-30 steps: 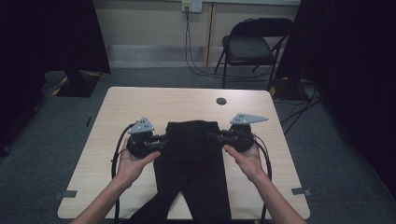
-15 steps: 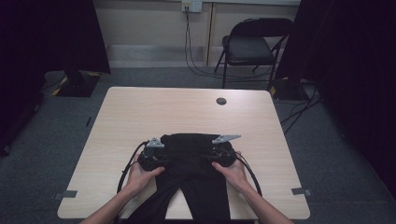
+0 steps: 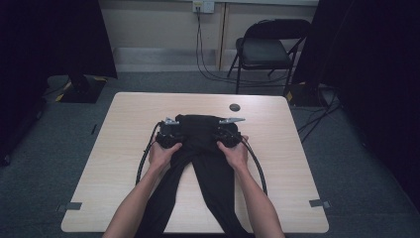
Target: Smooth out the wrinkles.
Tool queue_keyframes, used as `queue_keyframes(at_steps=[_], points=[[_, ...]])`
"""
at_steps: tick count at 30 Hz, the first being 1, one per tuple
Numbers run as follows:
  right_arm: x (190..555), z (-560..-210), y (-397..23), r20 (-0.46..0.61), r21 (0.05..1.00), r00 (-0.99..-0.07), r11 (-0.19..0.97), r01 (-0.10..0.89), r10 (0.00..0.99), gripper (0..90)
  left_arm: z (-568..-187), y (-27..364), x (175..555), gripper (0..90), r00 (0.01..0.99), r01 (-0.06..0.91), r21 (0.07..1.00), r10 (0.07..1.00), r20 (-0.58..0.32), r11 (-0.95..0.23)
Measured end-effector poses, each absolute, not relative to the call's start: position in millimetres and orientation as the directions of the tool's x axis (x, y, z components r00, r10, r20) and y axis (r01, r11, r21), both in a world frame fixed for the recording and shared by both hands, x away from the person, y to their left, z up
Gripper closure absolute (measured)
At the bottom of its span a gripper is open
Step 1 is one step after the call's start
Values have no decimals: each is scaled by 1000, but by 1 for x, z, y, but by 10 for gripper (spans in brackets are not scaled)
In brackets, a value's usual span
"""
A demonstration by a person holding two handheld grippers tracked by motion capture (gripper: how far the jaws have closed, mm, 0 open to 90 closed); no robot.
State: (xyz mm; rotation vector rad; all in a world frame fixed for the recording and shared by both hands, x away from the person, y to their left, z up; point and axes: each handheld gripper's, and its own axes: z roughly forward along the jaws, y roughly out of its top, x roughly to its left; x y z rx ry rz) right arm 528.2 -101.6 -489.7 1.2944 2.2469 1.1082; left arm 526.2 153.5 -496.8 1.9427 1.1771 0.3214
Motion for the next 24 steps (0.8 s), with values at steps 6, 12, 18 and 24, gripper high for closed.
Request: queue_keyframes(at_steps=[6,12,18,24], points=[[522,-474,-109,82,781,-538,281,558,839,467,-477,163,520,474,567,589,764,808,-159,-264],[489,-439,-133,96,841,-571,240,484,816,413,-444,181,482,387,646,508,799,756,-106,-322],[426,-449,-134,129,819,-678,308,484,724,588,-441,195,425,449,719,496,757,690,-83,-425],[384,-462,-122,150,782,-762,395,481,631,723,-452,201,373,514,766,497,747,628,-137,-442]])
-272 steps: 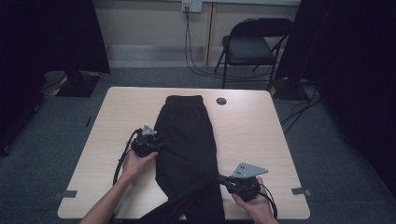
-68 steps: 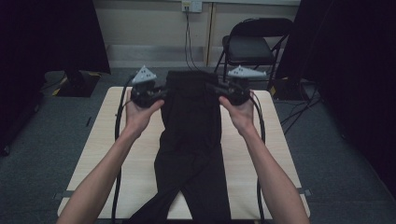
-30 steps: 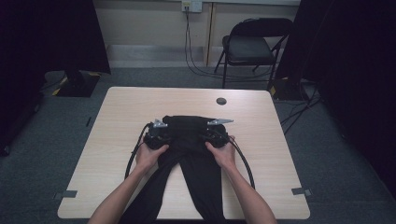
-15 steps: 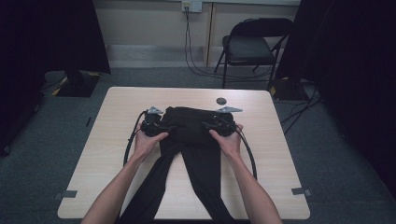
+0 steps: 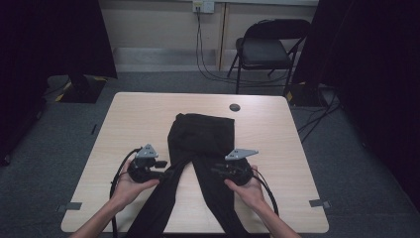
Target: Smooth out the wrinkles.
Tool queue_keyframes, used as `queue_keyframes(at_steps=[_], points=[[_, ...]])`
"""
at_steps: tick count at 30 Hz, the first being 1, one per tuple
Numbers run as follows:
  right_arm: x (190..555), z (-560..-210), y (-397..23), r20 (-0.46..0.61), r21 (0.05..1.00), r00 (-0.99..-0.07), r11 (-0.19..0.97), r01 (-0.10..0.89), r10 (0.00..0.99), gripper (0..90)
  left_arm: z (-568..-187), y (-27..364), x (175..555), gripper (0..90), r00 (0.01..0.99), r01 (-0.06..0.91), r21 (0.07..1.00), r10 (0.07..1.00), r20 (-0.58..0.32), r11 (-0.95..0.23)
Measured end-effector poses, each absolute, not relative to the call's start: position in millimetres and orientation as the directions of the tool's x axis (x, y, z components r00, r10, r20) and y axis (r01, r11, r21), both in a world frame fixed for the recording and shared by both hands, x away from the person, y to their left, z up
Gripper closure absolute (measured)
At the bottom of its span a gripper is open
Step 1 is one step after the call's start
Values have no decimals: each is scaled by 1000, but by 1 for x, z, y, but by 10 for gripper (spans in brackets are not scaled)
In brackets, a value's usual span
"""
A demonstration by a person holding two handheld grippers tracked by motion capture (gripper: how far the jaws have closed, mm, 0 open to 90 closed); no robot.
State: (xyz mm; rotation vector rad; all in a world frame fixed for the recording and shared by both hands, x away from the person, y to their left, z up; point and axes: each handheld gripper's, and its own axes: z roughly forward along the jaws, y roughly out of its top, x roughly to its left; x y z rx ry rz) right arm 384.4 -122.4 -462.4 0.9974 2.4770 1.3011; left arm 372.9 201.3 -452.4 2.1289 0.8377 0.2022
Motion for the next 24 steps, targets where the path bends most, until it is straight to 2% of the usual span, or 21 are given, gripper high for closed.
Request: queue_keyframes(at_steps=[2,5,7,10,12,14,16,19,22,24], points=[[379,-467,-119,146,769,-767,416,485,625,699,-463,201,365,469,764,522,730,622,-170,-442],[377,-475,-116,157,762,-770,420,492,618,674,-467,197,364,376,775,514,721,613,-158,-464],[377,-480,-112,171,754,-776,426,499,607,674,-469,196,366,361,765,526,702,628,-145,-480],[372,-486,-104,146,738,-808,481,474,571,759,-474,197,367,352,748,542,682,652,-125,-491],[371,-487,-101,141,735,-813,490,469,565,843,-477,197,366,402,742,546,666,663,-101,-509],[370,-486,-100,149,744,-823,486,459,548,900,-480,195,367,493,740,559,634,666,-91,-535],[369,-482,-97,160,759,-833,474,447,530,900,-482,193,368,643,747,555,626,660,-84,-548],[368,-475,-90,188,783,-845,443,437,501,900,-481,194,371,798,746,557,626,660,-88,-546],[367,-470,-78,201,794,-859,435,425,472,900,-479,196,373,874,743,563,638,661,-111,-526],[368,-470,-69,214,796,-863,431,426,458,900,-476,197,375,880,745,558,656,656,-125,-509]])
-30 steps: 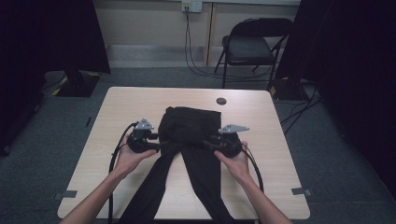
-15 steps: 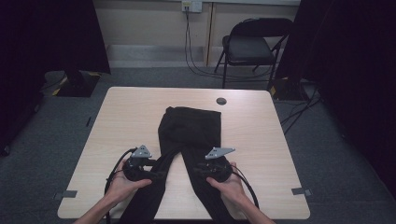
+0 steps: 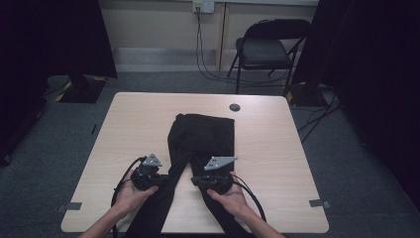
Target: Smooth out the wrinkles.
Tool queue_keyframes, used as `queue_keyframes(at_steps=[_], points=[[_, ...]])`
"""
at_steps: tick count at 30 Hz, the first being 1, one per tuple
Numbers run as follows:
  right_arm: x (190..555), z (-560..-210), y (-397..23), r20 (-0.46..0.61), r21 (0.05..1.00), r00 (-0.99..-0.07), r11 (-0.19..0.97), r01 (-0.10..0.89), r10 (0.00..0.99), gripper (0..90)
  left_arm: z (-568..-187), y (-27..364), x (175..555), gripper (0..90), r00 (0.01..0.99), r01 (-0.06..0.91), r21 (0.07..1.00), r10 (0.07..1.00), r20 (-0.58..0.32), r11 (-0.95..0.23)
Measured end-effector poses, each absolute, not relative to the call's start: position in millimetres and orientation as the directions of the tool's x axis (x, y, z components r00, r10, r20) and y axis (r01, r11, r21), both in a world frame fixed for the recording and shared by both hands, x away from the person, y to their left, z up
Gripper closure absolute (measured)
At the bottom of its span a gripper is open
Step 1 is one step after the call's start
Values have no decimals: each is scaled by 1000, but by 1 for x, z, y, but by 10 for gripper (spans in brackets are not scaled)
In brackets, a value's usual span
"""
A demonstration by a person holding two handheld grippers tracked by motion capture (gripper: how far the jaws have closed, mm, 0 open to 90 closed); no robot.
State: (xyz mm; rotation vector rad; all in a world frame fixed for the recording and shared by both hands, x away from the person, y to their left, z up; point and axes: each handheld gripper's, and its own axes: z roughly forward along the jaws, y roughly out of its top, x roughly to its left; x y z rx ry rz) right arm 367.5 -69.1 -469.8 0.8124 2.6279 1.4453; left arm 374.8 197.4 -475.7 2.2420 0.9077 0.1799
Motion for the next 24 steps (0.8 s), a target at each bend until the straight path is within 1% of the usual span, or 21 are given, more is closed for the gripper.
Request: queue_keyframes(at_steps=[4,5,6,7,8,9,10,11,14,17,18,19,20,22,23,24], points=[[367,-468,-54,223,803,-869,421,421,442,900,-474,198,373,882,748,554,669,650,-138,-496],[367,-468,-53,218,804,-867,422,420,448,877,-474,199,374,881,744,560,668,653,-144,-490],[367,-468,-55,212,804,-855,414,428,473,757,-474,199,374,876,737,566,668,659,-148,-483],[367,-467,-57,195,802,-846,416,429,495,716,-474,199,373,851,732,570,667,665,-149,-479],[367,-467,-61,182,800,-845,424,424,503,683,-474,200,372,818,730,574,665,667,-150,-478],[366,-468,-67,161,793,-842,440,421,515,636,-473,200,371,752,726,575,666,671,-149,-474],[366,-468,-72,154,786,-838,449,425,524,613,-472,200,369,681,725,580,667,670,-162,-467],[364,-469,-80,149,773,-835,464,432,529,608,-471,201,367,589,721,588,669,669,-178,-455],[355,-474,-96,149,749,-836,492,443,527,581,-468,203,358,425,726,589,671,660,-195,-450],[343,-481,-103,137,721,-840,528,448,525,545,-468,202,350,327,731,591,657,655,-191,-468],[340,-483,-103,124,712,-842,544,444,525,555,-470,200,349,303,734,590,645,655,-178,-486],[336,-485,-101,101,705,-844,561,434,526,623,-471,198,349,299,731,589,632,665,-151,-504],[336,-486,-100,93,703,-846,566,430,526,725,-474,197,349,298,732,586,623,668,-132,-518],[337,-486,-98,105,716,-849,554,425,517,865,-481,194,351,301,732,593,595,671,-120,-542],[338,-486,-97,112,720,-852,549,424,511,890,-483,192,350,299,736,561,598,676,-43,-572],[339,-483,-92,123,731,-854,536,423,506,895,-483,191,349,352,738,549,600,674,-21,-582]])
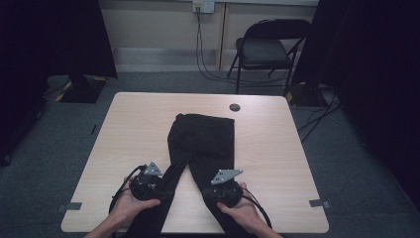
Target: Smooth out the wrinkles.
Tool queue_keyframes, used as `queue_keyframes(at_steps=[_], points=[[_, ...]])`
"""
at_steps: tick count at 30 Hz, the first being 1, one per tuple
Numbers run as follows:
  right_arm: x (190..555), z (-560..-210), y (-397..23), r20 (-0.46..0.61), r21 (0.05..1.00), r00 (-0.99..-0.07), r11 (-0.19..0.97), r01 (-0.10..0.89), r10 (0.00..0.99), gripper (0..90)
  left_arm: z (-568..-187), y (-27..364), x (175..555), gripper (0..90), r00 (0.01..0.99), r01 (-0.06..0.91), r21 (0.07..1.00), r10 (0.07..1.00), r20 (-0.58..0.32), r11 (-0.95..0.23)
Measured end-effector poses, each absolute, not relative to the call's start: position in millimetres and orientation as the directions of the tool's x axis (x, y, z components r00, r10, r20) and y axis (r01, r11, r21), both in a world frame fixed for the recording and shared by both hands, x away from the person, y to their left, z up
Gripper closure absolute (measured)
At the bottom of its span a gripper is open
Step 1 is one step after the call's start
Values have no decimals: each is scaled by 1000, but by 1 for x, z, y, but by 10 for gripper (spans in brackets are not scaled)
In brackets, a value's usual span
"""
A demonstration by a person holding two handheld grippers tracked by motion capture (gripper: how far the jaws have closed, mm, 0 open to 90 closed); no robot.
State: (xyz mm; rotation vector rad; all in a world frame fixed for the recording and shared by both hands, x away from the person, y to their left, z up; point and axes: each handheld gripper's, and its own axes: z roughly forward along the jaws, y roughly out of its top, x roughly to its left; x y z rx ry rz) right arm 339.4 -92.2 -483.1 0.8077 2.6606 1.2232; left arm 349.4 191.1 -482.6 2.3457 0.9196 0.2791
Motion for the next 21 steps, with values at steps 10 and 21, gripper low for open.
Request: queue_keyframes(at_steps=[10,21], points=[[349,-458,-31,203,807,-886,441,393,418,895,-481,197,356,812,716,597,608,689,-110,-523],[336,-484,-27,238,749,-899,520,411,368,604,-468,212,360,845,703,607,668,684,-197,-431]])
